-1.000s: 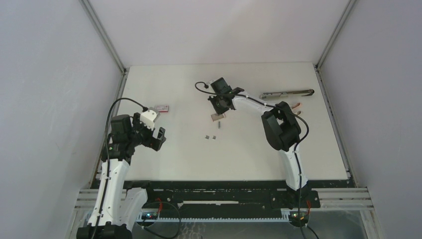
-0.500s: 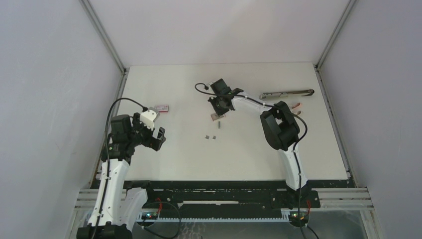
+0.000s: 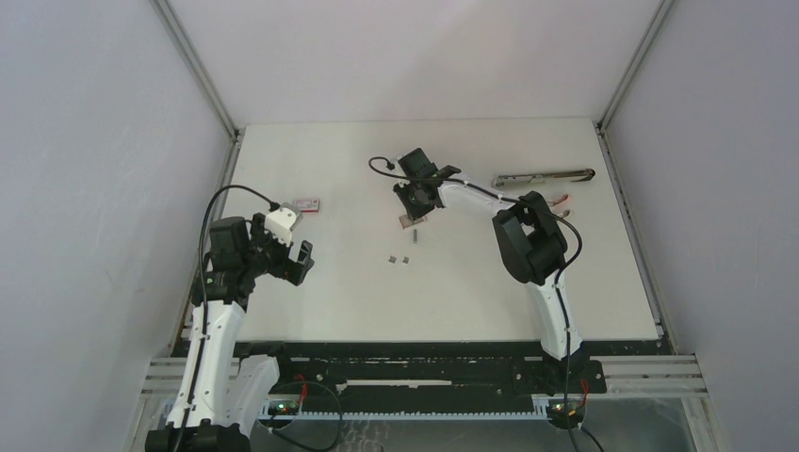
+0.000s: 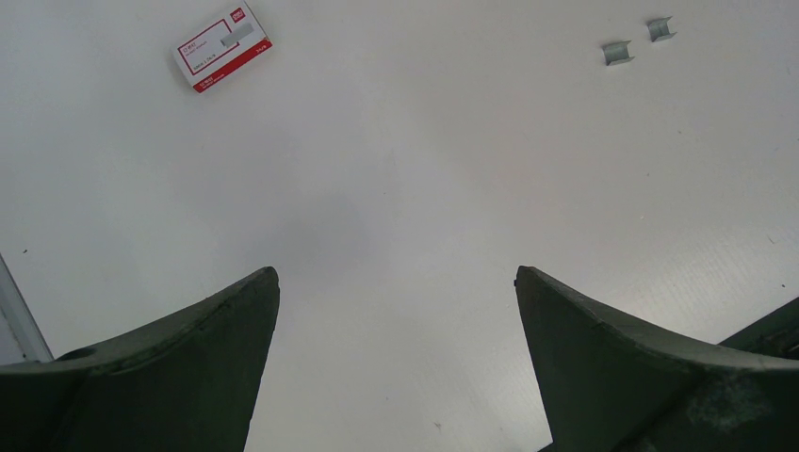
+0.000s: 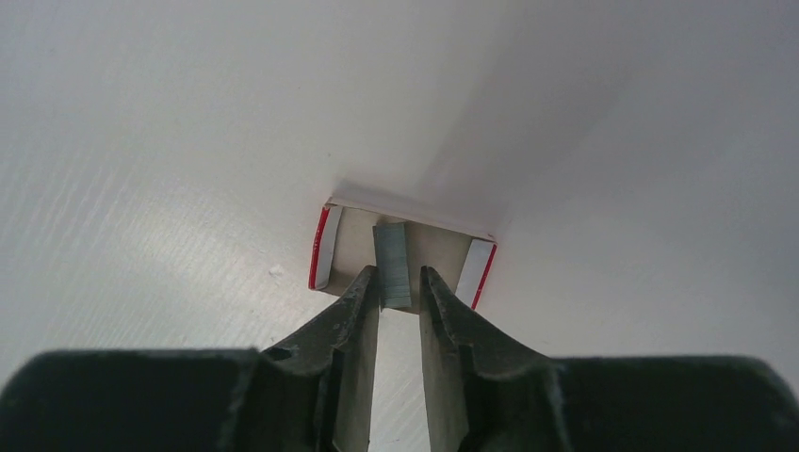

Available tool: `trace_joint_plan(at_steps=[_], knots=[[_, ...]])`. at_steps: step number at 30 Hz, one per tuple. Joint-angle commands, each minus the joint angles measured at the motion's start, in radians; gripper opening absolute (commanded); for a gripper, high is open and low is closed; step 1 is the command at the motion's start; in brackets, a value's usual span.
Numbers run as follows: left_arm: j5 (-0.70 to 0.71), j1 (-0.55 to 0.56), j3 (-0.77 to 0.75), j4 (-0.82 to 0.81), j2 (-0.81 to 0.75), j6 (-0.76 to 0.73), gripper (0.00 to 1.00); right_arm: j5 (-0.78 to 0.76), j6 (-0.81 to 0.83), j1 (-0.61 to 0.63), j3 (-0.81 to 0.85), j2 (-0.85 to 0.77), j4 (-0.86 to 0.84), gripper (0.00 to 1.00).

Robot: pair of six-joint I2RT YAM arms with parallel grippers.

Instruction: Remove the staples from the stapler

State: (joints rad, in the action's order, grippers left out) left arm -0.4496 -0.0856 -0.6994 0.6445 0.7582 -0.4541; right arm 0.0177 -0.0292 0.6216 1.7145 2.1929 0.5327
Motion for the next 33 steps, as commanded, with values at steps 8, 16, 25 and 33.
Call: trace_joint_plan(at_steps=[8, 16, 25, 33], knots=[[-0.020, -0.009, 0.015, -0.025, -0.010, 0.009, 1.00, 0.067, 0.046, -0.025, 0.039, -0.064, 0.023, 0.28], [-0.020, -0.010, 0.015, -0.024, -0.011, 0.009, 1.00, 0.104, 0.055, -0.030, 0.054, -0.031, 0.051, 0.29], [-0.020, -0.012, 0.015, -0.025, -0.010, 0.009, 1.00, 0.148, 0.042, -0.030, 0.065, -0.013, 0.057, 0.26], [-0.020, -0.012, 0.015, -0.023, -0.011, 0.009, 1.00, 0.152, 0.032, -0.031, 0.079, 0.003, 0.071, 0.26]])
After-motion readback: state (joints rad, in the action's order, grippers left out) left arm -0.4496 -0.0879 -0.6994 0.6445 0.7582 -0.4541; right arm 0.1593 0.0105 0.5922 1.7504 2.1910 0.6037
